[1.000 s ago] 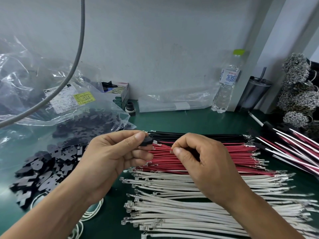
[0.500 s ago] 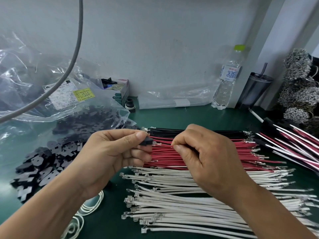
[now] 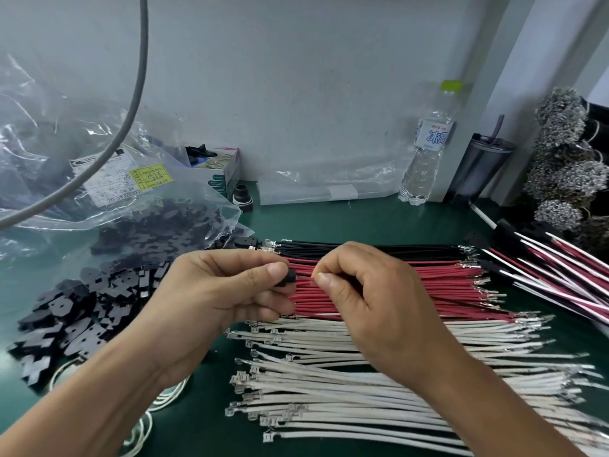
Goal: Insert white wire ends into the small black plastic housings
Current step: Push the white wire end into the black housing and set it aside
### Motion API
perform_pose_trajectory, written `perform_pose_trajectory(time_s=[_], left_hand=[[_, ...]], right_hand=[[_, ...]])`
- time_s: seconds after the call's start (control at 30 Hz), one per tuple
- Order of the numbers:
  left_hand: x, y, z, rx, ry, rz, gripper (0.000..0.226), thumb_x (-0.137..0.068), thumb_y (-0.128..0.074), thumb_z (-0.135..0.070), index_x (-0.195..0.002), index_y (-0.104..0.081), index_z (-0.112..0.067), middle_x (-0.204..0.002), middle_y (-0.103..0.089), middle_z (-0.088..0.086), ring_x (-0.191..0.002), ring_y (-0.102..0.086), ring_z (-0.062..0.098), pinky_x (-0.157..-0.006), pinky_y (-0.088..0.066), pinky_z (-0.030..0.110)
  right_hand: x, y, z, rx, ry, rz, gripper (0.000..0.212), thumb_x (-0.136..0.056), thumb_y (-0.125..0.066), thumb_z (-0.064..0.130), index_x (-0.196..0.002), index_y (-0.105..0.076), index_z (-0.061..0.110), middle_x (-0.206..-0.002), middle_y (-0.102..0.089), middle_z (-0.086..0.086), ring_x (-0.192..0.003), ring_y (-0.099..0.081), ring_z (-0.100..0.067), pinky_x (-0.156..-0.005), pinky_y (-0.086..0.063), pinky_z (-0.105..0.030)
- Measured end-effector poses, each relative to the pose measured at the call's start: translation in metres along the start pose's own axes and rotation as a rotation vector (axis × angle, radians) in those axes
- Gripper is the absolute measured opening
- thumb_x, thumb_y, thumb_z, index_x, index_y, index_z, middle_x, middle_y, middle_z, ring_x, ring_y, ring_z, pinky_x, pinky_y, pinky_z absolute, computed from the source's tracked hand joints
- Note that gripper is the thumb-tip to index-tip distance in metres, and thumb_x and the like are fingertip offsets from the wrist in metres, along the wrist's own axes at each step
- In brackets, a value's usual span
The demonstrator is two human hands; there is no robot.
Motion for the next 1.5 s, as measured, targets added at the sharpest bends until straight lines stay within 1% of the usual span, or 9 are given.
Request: perform_pose_trajectory(time_s=[0.1,0.2,0.3,0.4,0.53,0.83,1.0,1.2,1.5], left_hand=[[0.001,-0.004,-0.001,-0.075,-0.063,-0.027,0.037,-0.067,-0.081,-0.033,-0.098,-0.082,-0.013,-0.095,-0.078,0.022,-0.075,-0.077,0.029,-0.067,-0.064,0.029],[0.005,-0.004,-0.004,-0.403,-0.298,-0.043,0.040,-0.065,-0.085,-0.034,-0.104,-0.080,-0.031,-0.098,-0.080,0.002,-0.085,-0.077,0.024,-0.076,-0.064,0.031],[0.006,-0.003,-0.004,-0.564,-0.387,-0.040,0.026,-0.069,-0.083,-0.035,-0.094,-0.082,-0.033,-0.082,-0.079,-0.002,-0.071,-0.076,0.021,-0.068,-0.063,0.032],[0.005,-0.003,-0.004,-0.531,-0.365,-0.053,0.021,-0.070,-0.082,-0.034,-0.091,-0.083,-0.029,-0.070,-0.078,-0.001,-0.060,-0.075,0.017,-0.059,-0.058,0.019],[0.006,-0.003,-0.004,-0.445,-0.289,-0.012,0.027,-0.063,-0.085,-0.033,-0.090,-0.083,-0.027,-0.069,-0.077,0.006,-0.058,-0.075,0.022,-0.060,-0.061,0.026],[0.005,-0.005,-0.002,-0.349,-0.257,-0.017,0.022,-0.065,-0.086,-0.026,-0.086,-0.084,-0.020,-0.070,-0.077,0.010,-0.058,-0.074,0.026,-0.054,-0.056,0.020],[0.003,-0.004,-0.004,-0.424,-0.305,-0.073,0.016,-0.071,-0.084,-0.020,-0.087,-0.083,-0.024,-0.066,-0.077,0.004,-0.052,-0.072,0.017,-0.049,-0.050,0.013],[0.001,0.002,-0.004,-0.417,-0.268,-0.156,0.016,-0.070,-0.084,-0.027,-0.087,-0.082,-0.029,-0.062,-0.075,0.009,-0.048,-0.066,0.013,-0.043,-0.046,0.018],[-0.004,0.008,-0.001,-0.409,-0.165,-0.155,0.023,-0.066,-0.089,-0.024,-0.088,-0.083,-0.024,-0.066,-0.076,0.011,-0.055,-0.073,0.020,-0.046,-0.051,0.019]], right_hand=[[0.001,-0.005,0.002,0.064,0.016,0.022,0.016,-0.098,-0.050,0.036,-0.088,-0.062,0.032,-0.082,-0.059,0.018,-0.078,-0.057,-0.007,-0.065,-0.048,-0.030],[0.000,-0.003,-0.005,0.071,-0.017,0.023,0.013,-0.100,-0.055,0.035,-0.089,-0.062,0.033,-0.084,-0.060,0.018,-0.080,-0.058,-0.007,-0.068,-0.049,-0.033],[0.002,0.000,-0.010,0.054,-0.027,0.008,0.014,-0.093,-0.058,0.042,-0.087,-0.065,0.032,-0.082,-0.062,0.019,-0.081,-0.060,-0.005,-0.069,-0.050,-0.032],[0.002,0.001,-0.008,0.124,0.018,-0.023,0.017,-0.093,-0.059,0.045,-0.085,-0.067,0.032,-0.079,-0.061,0.018,-0.077,-0.059,-0.005,-0.065,-0.049,-0.031],[0.002,-0.001,-0.008,0.084,0.014,-0.050,0.021,-0.093,-0.057,0.045,-0.085,-0.070,0.030,-0.080,-0.062,0.017,-0.076,-0.060,-0.006,-0.065,-0.050,-0.034],[0.004,-0.010,-0.005,0.059,0.047,-0.076,0.018,-0.093,-0.061,0.039,-0.083,-0.069,0.027,-0.077,-0.061,0.016,-0.073,-0.058,-0.006,-0.062,-0.049,-0.033],[0.000,0.001,-0.001,0.329,0.206,-0.228,0.011,-0.093,-0.069,0.031,-0.088,-0.071,0.022,-0.087,-0.060,0.010,-0.080,-0.051,-0.012,-0.067,-0.043,-0.026],[0.011,-0.014,0.005,0.396,0.161,0.170,0.008,-0.087,-0.071,0.037,-0.081,-0.071,0.032,-0.081,-0.057,0.016,-0.079,-0.047,-0.010,-0.061,-0.043,-0.028],[0.011,-0.016,0.001,0.303,0.084,0.194,0.007,-0.093,-0.063,0.037,-0.087,-0.064,0.034,-0.088,-0.058,0.020,-0.087,-0.046,-0.001,-0.073,-0.044,-0.025]])
Point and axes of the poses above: each hand's wrist, its own x-axis away from the middle knuckle, its own y-axis out of the back of the hand, z = x × y, the point moved 1 cm from there along -x, towards the middle knuckle
